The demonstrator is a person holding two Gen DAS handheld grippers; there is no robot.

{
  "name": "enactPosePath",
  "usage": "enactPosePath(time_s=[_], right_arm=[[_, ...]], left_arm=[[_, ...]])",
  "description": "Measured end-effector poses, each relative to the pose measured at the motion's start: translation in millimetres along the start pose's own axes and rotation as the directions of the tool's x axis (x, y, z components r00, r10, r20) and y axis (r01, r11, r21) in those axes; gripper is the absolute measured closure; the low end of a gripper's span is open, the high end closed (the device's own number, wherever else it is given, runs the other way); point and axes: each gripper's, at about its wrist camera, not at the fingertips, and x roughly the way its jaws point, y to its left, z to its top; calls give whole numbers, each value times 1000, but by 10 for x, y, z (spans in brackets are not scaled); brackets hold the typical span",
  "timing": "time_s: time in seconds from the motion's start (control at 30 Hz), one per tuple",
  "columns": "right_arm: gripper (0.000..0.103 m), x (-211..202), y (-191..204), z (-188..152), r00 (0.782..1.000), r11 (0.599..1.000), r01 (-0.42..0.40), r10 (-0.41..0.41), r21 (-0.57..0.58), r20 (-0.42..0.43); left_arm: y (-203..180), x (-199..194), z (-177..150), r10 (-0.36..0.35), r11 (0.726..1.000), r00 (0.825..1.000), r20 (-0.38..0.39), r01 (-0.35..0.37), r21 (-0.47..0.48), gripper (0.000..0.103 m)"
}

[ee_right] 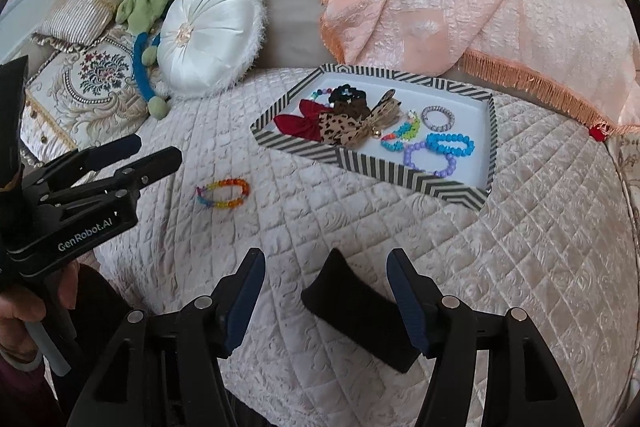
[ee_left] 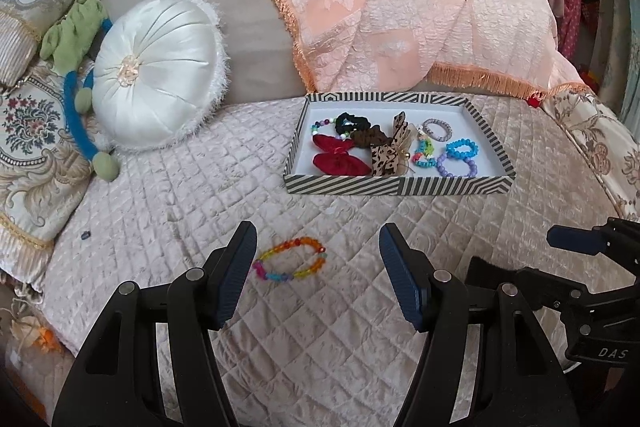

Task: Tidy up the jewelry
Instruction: 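Withdraw both open tools toward the rainbow bead bracelet on the bed, then lower the left tool and close it on the rainbow bead bracelet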

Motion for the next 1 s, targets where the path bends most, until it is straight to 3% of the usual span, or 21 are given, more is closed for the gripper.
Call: enactPosePath(time_s=[0.27,0.37,0.5,0.63,0.8,1.0], right_arm=[[41,15,24,-90,1000,1000,10,-10,-12,-20],[40,47,-20,-121,999,1000,17,-17,-14,-36],[40,108,-155,-189,997,999,49,-49,-9,-64],[40,199,-327,-268,993,998,67,-66,5,-103],[39,326,-409,-333,987,999,48,-49,-11,-152],[39,447,-476,-359,983,999,37,-40,-24,-181]], left_arm=[[49,-17,-79,5,1000,1000,-13,-6,-4,39],[137,39,-91,-33,999,998,-47,31,-31,39],[486,213,-77,-111,983,986,-124,91,-160,38],[855,457,-103,-153,954,968,-198,93,-284,32],[965,760,-189,-156,946,948,-277,63,-319,31],[872,1134,-284,-129,959,929,-346,28,-281,31]])
